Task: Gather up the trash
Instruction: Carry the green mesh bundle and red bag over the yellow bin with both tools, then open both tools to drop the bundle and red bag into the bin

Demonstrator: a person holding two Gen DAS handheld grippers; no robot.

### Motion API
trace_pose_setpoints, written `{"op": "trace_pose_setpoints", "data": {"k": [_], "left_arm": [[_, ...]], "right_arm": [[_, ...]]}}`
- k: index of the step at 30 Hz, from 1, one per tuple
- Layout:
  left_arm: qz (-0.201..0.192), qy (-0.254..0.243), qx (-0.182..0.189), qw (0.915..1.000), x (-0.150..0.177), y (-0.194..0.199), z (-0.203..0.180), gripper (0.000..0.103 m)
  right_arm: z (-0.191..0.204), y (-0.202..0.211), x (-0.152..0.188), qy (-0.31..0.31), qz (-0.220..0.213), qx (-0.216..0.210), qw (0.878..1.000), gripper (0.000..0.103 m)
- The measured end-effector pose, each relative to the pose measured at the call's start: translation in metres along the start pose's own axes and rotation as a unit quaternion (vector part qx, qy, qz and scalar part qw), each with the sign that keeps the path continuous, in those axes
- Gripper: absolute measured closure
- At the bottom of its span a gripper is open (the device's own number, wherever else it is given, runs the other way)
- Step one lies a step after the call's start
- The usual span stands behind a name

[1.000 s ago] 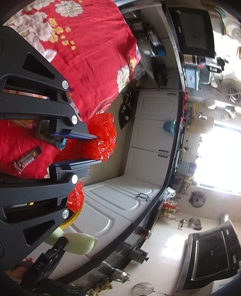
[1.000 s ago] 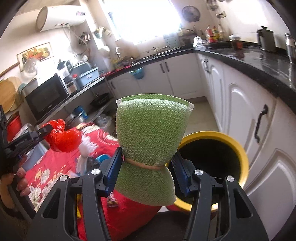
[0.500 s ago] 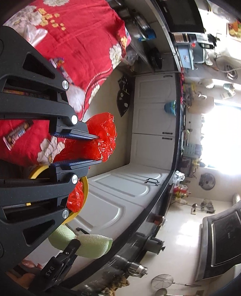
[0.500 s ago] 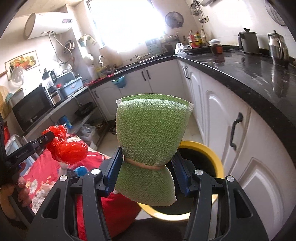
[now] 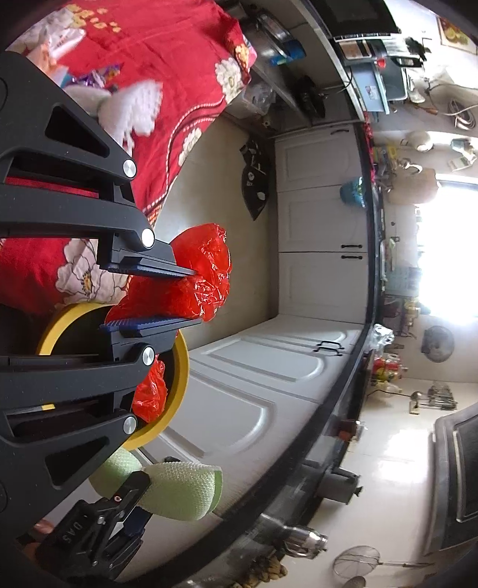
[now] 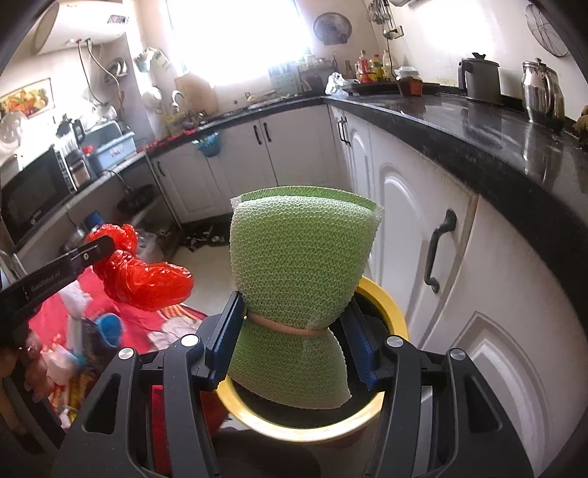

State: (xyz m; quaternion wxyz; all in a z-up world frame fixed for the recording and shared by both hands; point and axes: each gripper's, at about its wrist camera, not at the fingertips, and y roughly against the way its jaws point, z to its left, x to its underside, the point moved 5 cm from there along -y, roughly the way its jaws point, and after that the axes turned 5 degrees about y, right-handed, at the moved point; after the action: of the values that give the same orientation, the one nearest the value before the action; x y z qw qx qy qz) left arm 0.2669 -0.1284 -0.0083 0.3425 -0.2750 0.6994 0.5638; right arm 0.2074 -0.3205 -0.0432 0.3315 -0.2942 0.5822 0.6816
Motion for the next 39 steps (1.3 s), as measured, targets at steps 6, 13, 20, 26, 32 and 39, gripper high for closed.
{"op": "trace_pose_setpoints", "data": {"k": [6,13,20,26,32,39], "left_arm": [[0.032,-0.004,-0.004,0.9995,0.011,-0.033,-0.012,0.09],[0.066,-0.013,-0.009,0.9977,0.025,-0.066,-0.024,0.088],[0.089,0.003,0.0,0.996,0.035,-0.08,-0.022,0.053],[0.076,0.019,-0.001,0.9969,0.033,-0.064,-0.009,0.028],[0.05,0.04,-0.006,0.9979,0.026,-0.033,0.01,0.012],[0.018,0.056,-0.014,0.9982,0.018,0.001,0.028,0.011]], "right_arm": [[-0.011,-0.032,0.014,0.009,0.032,0.018,0.999,0.051],[-0.019,-0.059,0.031,0.004,0.063,0.018,0.998,0.048],[-0.026,-0.064,0.037,-0.003,0.072,0.024,0.997,0.037],[-0.027,-0.054,0.035,-0.009,0.057,0.028,0.998,0.027],[-0.016,-0.037,0.028,-0.011,0.035,0.016,0.999,0.022],[0.001,-0.019,0.016,0.003,0.014,0.003,1.0,0.019]]}}
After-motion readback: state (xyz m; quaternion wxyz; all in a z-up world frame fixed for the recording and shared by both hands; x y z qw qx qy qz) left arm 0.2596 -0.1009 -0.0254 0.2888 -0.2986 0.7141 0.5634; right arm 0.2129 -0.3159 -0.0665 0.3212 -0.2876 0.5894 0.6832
